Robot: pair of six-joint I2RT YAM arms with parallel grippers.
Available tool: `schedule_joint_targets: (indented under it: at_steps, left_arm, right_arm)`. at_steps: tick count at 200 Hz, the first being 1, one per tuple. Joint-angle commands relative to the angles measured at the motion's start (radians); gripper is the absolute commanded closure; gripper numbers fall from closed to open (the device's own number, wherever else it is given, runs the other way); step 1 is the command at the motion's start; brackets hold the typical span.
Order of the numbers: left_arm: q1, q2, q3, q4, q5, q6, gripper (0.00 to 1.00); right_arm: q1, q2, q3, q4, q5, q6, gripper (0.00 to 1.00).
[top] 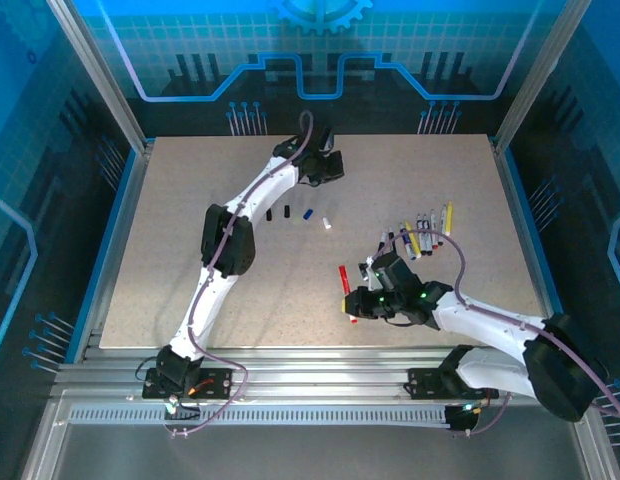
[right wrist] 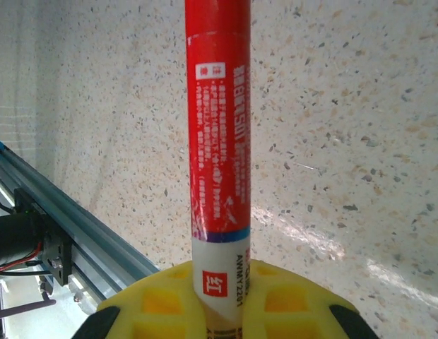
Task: Open the pen caps
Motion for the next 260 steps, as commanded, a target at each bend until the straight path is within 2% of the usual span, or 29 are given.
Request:
schedule_joint_targets:
  at_steps: [1,4,23,34,57,100,143,201,230,260]
  left_arm:
    - [-0.031,-0.082,-0.087,0.041,0.047,-0.003,1.00]
    - [-0.032,-0.089,-0.099,0.043,0.056,-0.002,0.99]
    - [-0.038,-0.154,-0.199,0.070,0.085,0.003,0.74]
    - [-0.043,-0.200,-0.270,0.104,0.106,0.004,0.63]
    - [-0.053,-0.272,-0.385,0.166,0.184,-0.012,0.56]
    - [-0.082,-0.329,-0.500,0.224,0.303,-0.037,0.56]
    - [-0.105,-0.350,-0.572,0.256,0.300,-0.046,0.60]
    - [-0.133,-0.342,-0.573,0.241,0.312,-0.030,0.62]
    - [-0.139,-0.339,-0.575,0.241,0.316,-0.031,0.71]
    - [-0.141,-0.336,-0.577,0.243,0.320,-0.030,0.73]
  right_arm:
    - [-0.037,-0.009,0.041,-0.055,0.032,-0.045,1.00]
    - [-0.045,-0.004,0.043,-0.055,0.033,-0.054,1.00]
    - [-0.103,0.032,0.062,-0.044,0.020,-0.096,1.00]
    - [-0.133,0.049,0.073,-0.028,0.024,-0.113,1.00]
    - [-0.179,0.087,0.114,-0.007,0.024,-0.160,1.00]
    - [-0.240,0.159,0.167,0.026,0.018,-0.206,1.00]
    - [-0.268,0.187,0.210,0.026,0.018,-0.222,1.00]
    - [-0.292,0.231,0.260,0.028,0.009,-0.240,1.00]
    - [-0.304,0.255,0.283,0.036,0.004,-0.242,1.00]
    - [-0.315,0.283,0.302,0.052,-0.003,-0.239,1.00]
